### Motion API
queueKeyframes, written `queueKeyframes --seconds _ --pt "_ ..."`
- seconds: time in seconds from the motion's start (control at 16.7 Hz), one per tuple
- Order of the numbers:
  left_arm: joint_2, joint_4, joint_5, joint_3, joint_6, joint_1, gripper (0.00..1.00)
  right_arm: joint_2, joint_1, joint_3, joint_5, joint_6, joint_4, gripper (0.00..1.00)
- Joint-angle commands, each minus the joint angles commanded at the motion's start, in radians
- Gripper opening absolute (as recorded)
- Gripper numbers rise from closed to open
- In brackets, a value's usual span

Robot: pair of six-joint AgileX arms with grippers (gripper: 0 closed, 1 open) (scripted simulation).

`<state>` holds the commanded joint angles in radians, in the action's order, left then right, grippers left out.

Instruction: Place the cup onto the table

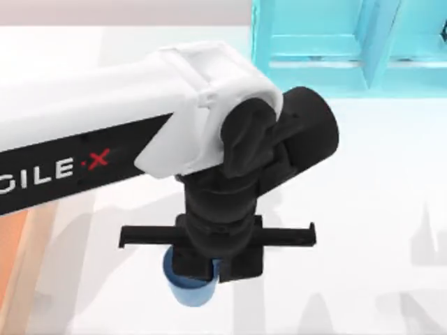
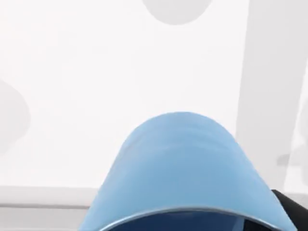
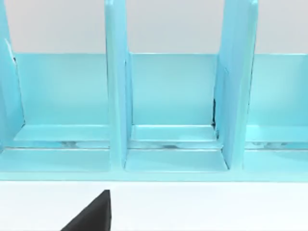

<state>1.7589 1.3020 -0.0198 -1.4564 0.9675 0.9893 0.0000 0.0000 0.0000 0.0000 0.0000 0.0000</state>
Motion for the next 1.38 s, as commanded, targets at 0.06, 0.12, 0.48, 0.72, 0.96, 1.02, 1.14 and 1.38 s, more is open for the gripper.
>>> queueKeyframes --seconds 0.06,0.12,0.48,0.72,0.96,1.02,1.14,1.38 --pt "0.006 -0.002 0.000 -0.007 0.021 0.022 0.00 0.000 0.000 0.000 0.000 0.000 0.000 1.00" --pt "0.009 -0.002 0.000 -0.010 0.032 0.032 0.00 0.000 0.000 0.000 0.000 0.000 0.000 1.00" --pt "0.004 -0.020 0.001 0.010 0.027 0.026 0.00 0.000 0.000 0.000 0.000 0.000 0.000 1.00" --pt "0.010 -0.163 0.000 0.142 0.018 0.018 0.00 0.000 0.000 0.000 0.000 0.000 0.000 1.00" --pt "0.022 -0.258 -0.001 0.232 0.012 0.013 0.00 0.000 0.000 0.000 0.000 0.000 0.000 1.00" --pt "0.022 -0.259 -0.001 0.233 0.012 0.013 0.00 0.000 0.000 0.000 0.000 0.000 0.000 1.00" --pt "0.022 -0.259 -0.001 0.233 0.012 0.013 0.00 0.000 0.000 0.000 0.000 0.000 0.000 1.00" --pt "0.022 -0.259 -0.001 0.233 0.012 0.013 0.30 0.000 0.000 0.000 0.000 0.000 0.000 1.00"
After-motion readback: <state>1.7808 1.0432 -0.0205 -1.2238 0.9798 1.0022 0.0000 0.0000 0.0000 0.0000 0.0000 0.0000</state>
